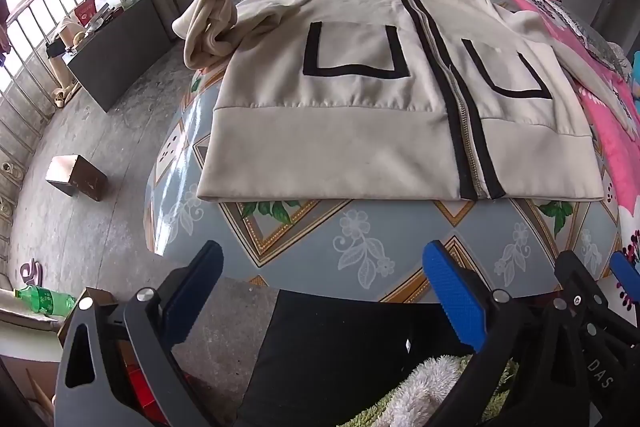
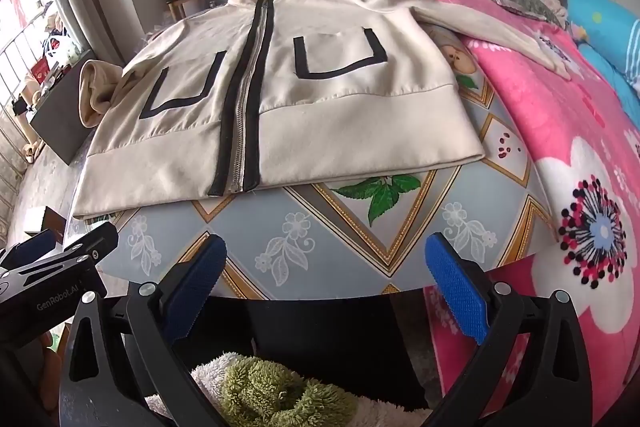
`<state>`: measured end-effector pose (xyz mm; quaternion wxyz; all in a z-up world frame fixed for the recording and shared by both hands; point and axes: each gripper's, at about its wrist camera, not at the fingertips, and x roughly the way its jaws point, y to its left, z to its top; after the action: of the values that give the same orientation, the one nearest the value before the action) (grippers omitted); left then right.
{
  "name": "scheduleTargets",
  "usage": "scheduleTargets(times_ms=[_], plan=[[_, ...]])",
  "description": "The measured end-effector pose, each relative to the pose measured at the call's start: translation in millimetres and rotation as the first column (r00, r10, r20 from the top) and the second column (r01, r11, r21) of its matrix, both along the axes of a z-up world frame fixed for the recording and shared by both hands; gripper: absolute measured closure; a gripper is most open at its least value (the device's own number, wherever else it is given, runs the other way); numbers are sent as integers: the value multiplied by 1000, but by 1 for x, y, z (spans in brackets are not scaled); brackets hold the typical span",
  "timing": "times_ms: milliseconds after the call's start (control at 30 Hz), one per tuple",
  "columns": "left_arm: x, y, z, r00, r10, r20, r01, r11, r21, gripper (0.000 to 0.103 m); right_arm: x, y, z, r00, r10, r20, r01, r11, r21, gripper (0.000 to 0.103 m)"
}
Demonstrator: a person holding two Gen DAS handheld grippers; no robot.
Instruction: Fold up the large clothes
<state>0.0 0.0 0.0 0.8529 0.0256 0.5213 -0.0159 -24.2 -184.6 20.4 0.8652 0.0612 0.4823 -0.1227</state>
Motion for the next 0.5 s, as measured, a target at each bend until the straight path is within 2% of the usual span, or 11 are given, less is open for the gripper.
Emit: scheduleTargets(times_ms=[500], plan=[[1,1,0,1000,-1,0,1,1000,5,5,3,-1,2,1000,2,-1,-2,1000,-1,7]])
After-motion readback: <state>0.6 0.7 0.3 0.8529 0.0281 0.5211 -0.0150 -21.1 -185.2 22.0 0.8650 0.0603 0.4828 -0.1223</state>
